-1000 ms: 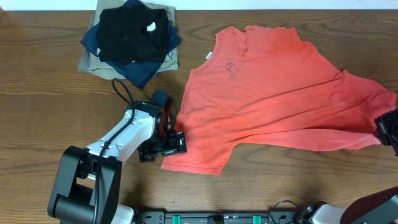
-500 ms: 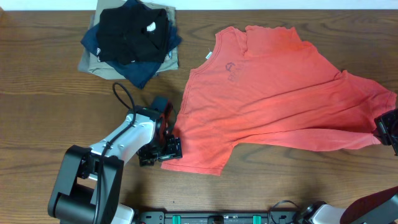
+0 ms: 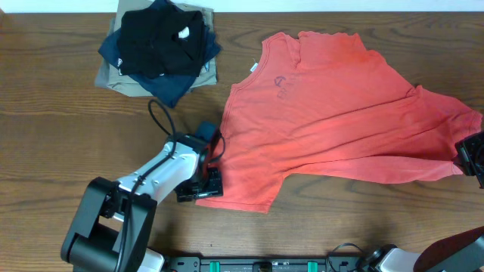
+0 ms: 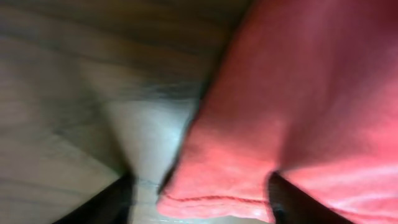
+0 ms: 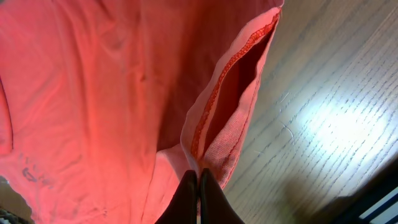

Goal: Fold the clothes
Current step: 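Move the left gripper to the shirt's lower left corner and grasp it, then lift the lower left corner with the left gripper and carry it up toward the collar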

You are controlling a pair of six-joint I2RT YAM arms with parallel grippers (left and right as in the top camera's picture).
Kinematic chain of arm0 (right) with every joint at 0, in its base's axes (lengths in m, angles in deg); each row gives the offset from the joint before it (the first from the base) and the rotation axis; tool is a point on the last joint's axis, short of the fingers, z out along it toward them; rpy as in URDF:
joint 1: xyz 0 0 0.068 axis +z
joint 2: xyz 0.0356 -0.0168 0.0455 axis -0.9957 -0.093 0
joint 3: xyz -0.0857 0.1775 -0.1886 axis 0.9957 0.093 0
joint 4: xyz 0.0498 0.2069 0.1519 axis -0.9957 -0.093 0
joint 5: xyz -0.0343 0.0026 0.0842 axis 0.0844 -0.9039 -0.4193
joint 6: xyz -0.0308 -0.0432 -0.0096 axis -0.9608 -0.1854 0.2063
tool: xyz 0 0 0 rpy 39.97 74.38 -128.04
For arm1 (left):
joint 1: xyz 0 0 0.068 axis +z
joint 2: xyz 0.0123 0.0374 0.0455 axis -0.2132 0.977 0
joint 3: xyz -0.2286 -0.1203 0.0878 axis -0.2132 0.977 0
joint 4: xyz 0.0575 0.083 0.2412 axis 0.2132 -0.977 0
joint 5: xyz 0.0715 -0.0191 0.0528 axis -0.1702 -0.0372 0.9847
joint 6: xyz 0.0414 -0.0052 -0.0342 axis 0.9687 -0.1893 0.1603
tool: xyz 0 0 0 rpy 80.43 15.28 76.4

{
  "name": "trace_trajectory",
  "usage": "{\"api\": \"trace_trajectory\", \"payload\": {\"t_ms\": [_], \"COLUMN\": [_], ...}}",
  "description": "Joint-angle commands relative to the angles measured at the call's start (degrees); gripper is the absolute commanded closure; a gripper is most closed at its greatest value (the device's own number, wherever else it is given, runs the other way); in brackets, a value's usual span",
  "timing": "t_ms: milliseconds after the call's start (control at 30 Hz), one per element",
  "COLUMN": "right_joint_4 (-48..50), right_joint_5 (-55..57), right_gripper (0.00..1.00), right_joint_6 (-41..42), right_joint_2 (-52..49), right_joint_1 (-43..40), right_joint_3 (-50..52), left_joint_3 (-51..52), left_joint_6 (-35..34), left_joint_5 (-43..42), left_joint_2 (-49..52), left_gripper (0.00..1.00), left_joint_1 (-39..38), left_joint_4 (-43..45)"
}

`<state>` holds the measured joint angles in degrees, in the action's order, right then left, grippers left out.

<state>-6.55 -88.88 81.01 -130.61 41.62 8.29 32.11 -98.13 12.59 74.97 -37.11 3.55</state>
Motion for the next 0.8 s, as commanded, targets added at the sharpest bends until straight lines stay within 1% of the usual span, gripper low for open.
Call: {"api": "trace_trajectory", "payload": {"t_ms": [0, 33, 100, 133, 333, 433, 633, 767], "right_joint_4": [0.1, 0.1, 0.0, 0.0, -0.4, -1.2, -3.3, -5.1], "right_joint_5": [-0.5, -0.5, -0.5, -0.5, -0.5, -0.4, 0.6, 4.1], "right_gripper": [0.99, 0.99, 0.99, 0.99, 0.99, 0.99, 0.99, 0.99], "right_joint_6": [-0.1, 0.0, 0.0, 0.0, 0.0, 0.0, 0.2, 2.5], "right_joint_2": [0.5, 0.5, 0.5, 0.5, 0.5, 0.5, 0.8, 2.5], "right_joint_1": [0.4, 0.4, 0.4, 0.4, 0.4, 0.4, 0.4, 0.4], "right_joint_3": [0.2, 0.2, 0.2, 0.2, 0.2, 0.2, 0.2, 0.2], "left_joint_3": [0.8, 0.8, 0.8, 0.8, 0.5, 0.4, 0.4, 0.4], "left_joint_6": [-1.5, -1.5, -1.5, -1.5, -1.7, -4.2, -12.8, -13.1], "left_joint_5": [1.0, 1.0, 1.0, 1.0, 1.1, 1.8, 11.5, 11.6], "left_joint_2": [1.5, 1.6, 1.6, 1.6, 0.2, -2.6, -13.3, -22.4], "left_gripper": [0.51, 0.6, 0.85, 0.94, 0.94, 0.94, 0.94, 0.94], "left_joint_1": [-0.4, -0.3, -0.3, -0.4, -0.3, -0.2, -0.2, -0.2], "left_joint_4": [0.8, 0.8, 0.8, 0.8, 0.9, -0.1, -9.2, -12.5]}}
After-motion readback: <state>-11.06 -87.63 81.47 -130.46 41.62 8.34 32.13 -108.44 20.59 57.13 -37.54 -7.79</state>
